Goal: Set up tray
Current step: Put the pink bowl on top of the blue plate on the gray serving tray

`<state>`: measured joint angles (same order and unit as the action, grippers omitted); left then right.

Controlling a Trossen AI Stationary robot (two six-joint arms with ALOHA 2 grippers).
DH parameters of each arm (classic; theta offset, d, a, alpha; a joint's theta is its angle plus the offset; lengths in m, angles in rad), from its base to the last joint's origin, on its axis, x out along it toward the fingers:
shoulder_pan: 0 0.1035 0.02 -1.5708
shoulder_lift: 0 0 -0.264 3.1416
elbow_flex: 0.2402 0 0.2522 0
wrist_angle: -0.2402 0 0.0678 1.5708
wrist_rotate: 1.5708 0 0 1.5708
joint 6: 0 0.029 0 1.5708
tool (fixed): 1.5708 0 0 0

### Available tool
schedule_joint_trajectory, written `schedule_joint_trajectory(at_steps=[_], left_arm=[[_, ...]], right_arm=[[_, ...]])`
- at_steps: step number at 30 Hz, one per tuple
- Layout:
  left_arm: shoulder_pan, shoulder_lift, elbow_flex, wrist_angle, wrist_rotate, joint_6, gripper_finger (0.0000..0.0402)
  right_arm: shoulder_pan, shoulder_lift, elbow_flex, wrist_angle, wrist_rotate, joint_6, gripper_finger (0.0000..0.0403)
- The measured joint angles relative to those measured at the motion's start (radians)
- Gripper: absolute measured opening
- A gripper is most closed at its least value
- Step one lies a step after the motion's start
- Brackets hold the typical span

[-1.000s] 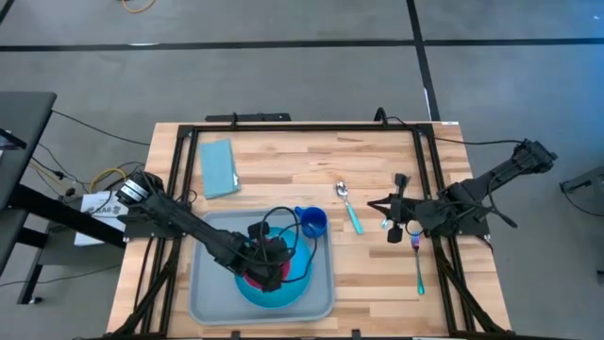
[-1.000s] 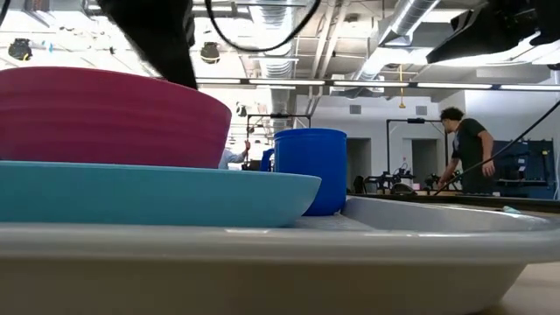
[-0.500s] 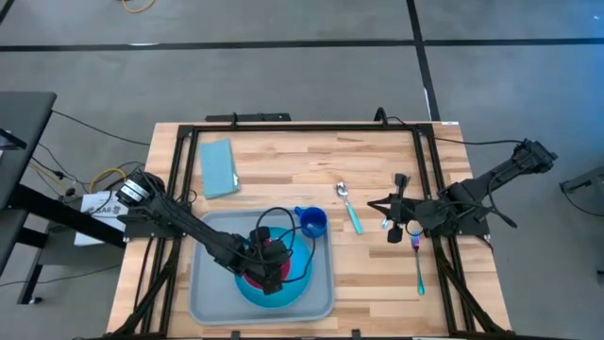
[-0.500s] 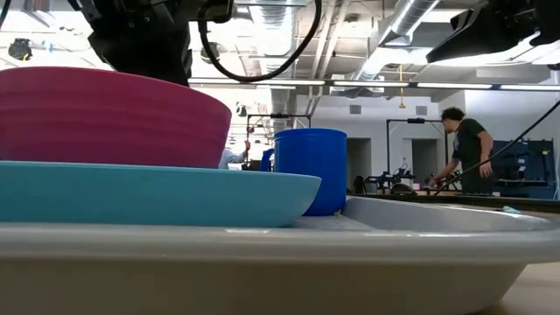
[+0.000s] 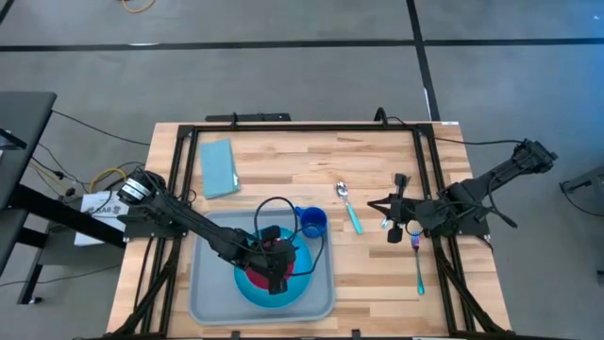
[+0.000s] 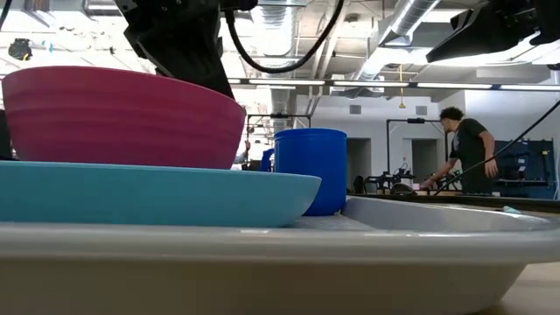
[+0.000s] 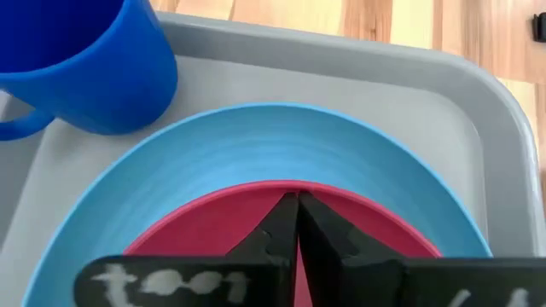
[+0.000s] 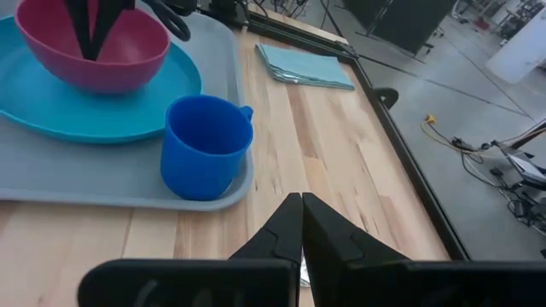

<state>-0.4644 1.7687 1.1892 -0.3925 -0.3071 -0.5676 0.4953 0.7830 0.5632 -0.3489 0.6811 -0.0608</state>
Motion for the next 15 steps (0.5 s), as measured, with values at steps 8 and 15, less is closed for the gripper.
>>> schedule_joint_trajectory(at_steps=[8,15], left_arm=[[0.028,0.000,0.000,0.003,0.061,0.003,0.0000],[0.027,0.000,0.000,0.024,0.071,0.008,0.0000]], right_arm=[[0.000,0.000,0.000,0.000,0.000,0.000,0.0001],[0.000,0.000,0.000,0.000,0.000,0.000,0.0001]])
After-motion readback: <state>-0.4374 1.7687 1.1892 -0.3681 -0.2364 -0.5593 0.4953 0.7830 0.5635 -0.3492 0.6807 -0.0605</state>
